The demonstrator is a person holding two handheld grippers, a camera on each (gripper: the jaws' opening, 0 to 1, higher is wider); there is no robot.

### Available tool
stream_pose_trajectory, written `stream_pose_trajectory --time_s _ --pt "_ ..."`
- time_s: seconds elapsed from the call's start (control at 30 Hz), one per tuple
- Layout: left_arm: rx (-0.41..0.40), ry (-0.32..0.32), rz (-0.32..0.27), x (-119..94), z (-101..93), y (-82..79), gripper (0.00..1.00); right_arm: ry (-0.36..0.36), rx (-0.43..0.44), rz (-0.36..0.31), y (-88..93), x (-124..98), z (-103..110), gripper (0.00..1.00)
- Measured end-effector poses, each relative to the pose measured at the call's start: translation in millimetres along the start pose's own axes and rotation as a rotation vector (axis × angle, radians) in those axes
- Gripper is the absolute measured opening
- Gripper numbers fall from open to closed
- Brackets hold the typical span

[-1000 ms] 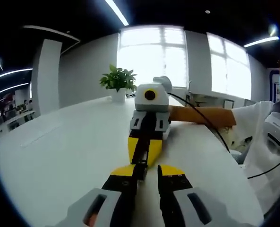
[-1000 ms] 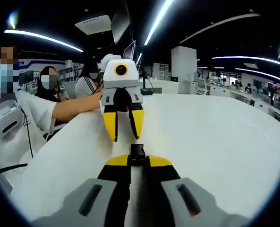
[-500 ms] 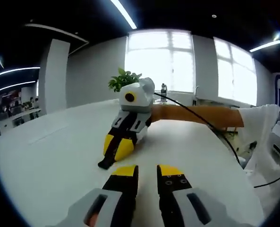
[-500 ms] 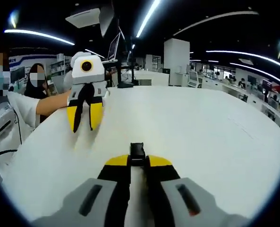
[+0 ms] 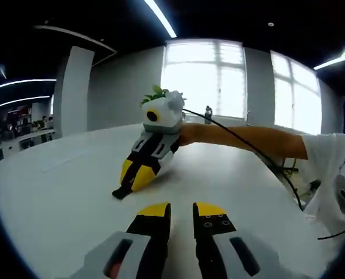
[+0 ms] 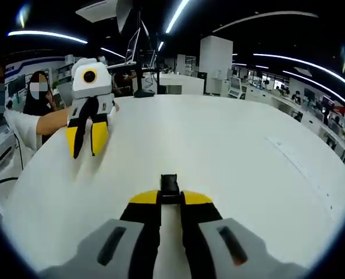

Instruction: Snap the two parts of the plastic buckle together until the buckle closes and remains connected.

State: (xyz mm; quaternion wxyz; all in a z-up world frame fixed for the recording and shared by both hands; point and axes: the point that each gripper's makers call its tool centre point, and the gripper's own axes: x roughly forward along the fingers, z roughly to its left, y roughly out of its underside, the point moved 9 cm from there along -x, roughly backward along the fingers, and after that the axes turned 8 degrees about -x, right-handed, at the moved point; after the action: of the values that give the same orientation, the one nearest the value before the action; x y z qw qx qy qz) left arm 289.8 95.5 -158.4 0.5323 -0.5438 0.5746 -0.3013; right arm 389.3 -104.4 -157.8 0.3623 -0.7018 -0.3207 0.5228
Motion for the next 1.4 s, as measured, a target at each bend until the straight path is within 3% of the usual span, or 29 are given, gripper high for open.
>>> stream_pose_trajectory --time_s 0.17,0.33,0.4,0.47,0.5,0.53,0.57,0.67,0.83,1.0,1.07,1.17,1.3,1.4 --pt "-0.014 -0.035 0.002 -1 1.8 2.4 0.15 0.028 -0.005 0.017 -0.8 -2 -4 0.13" --pt "-0.017 -0.064 -0.004 -1 3.3 2.5 0.16 0.066 -0.005 -0.029 -6.0 -5 -1 0.22" --pt "-0.059 -0.1 -0.017 -3 8.5 4.1 0.16 0.133 -0.021 -0.032 -6.1 -3 0 0.27" --pt "-0.095 -0.136 -0.041 -7 14.4 4.0 0.16 0.187 -0.068 0.038 -3.2 0 3 0.36" --pt "-0.11 -0.155 -0.057 -9 17.1 3.4 0.16 0.245 -0.042 -0.018 -8.4 2 6 0.4" --pt "-0.109 -0.167 -0.07 -11 19.4 2.2 0.16 0.24 -0.065 0.011 -9.7 0 10 0.45" --pt "-0.109 -0.177 -0.085 -13 20.0 1.2 0.16 0.28 -0.049 0.001 -12.1 0 11 0.49" --pt "-0.104 -0.198 -0.117 -18 19.6 -1.5 0.17 0.311 -0.038 -0.019 -17.8 -1 21 0.56" --pt "-0.115 -0.222 -0.171 -22 32.1 -9.4 0.22 0.38 0.014 -0.125 -35.5 -10 45 0.57" --pt "-0.155 -0.242 -0.207 -27 45.9 -14.1 0.24 0.427 0.001 -0.137 -46.3 -23 67 0.6" --pt "-0.161 -0.259 -0.217 -29 50.0 -15.7 0.26 0.447 0.065 -0.131 -45.3 -27 75 0.63" --pt "-0.125 -0.319 -0.208 -32 54.8 -17.3 0.32 0.464 0.109 -0.12 -42.9 -33 90 0.69" --pt "-0.051 -0.402 -0.163 -35 55.1 -17.8 0.44 0.511 0.144 -0.11 -36.5 -44 106 0.67" --pt "0.002 -0.522 -0.161 -40 52.8 -20.1 0.54 0.552 0.135 -0.101 -31.9 -57 114 0.67"
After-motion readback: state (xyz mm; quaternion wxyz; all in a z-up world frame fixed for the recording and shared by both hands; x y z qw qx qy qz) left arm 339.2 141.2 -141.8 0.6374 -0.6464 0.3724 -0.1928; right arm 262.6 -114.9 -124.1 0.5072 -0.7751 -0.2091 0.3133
